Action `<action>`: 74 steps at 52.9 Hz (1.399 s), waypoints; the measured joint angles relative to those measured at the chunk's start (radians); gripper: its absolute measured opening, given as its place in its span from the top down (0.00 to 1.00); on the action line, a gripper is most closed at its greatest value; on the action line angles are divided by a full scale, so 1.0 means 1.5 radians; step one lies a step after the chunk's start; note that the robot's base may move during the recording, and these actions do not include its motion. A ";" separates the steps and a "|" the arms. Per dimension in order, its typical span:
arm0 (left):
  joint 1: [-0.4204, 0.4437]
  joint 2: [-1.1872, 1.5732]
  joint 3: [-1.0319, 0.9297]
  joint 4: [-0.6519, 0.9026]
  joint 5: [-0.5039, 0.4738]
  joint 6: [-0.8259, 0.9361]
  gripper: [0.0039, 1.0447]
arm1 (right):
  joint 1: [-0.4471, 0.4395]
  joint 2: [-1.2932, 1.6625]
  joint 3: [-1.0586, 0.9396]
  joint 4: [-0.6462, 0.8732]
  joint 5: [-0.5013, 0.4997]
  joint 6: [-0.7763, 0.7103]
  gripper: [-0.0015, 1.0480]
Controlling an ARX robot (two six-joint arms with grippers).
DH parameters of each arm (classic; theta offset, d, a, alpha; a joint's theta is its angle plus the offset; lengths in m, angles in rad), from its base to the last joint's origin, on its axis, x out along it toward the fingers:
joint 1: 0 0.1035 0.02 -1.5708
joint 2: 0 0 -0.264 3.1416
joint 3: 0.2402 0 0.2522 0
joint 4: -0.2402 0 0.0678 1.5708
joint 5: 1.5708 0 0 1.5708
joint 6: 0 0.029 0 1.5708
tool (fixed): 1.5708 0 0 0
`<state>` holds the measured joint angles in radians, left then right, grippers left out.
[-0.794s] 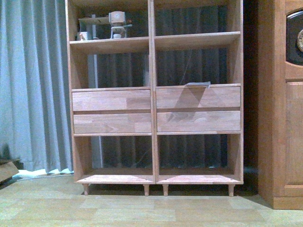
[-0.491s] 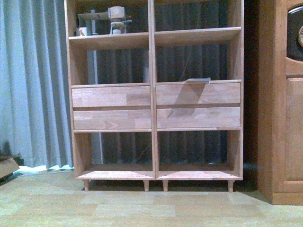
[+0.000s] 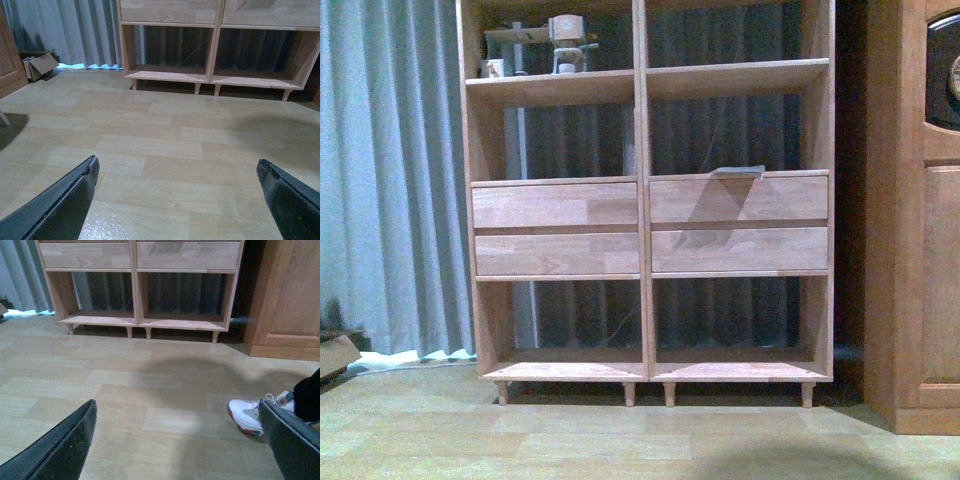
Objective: Organize books on shelf
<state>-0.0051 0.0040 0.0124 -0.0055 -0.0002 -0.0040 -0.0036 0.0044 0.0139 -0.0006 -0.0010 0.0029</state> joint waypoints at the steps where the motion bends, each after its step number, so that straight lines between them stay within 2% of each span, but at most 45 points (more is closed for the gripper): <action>1: 0.000 0.000 0.000 0.000 0.000 0.000 0.07 | 0.000 0.000 0.000 0.000 0.000 0.000 0.07; 74: 0.000 0.000 0.000 0.000 0.000 0.000 0.07 | 0.000 0.000 0.000 0.000 0.000 0.000 0.07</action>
<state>-0.0051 0.0040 0.0124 -0.0055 0.0002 -0.0040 -0.0036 0.0044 0.0139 -0.0006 -0.0010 0.0029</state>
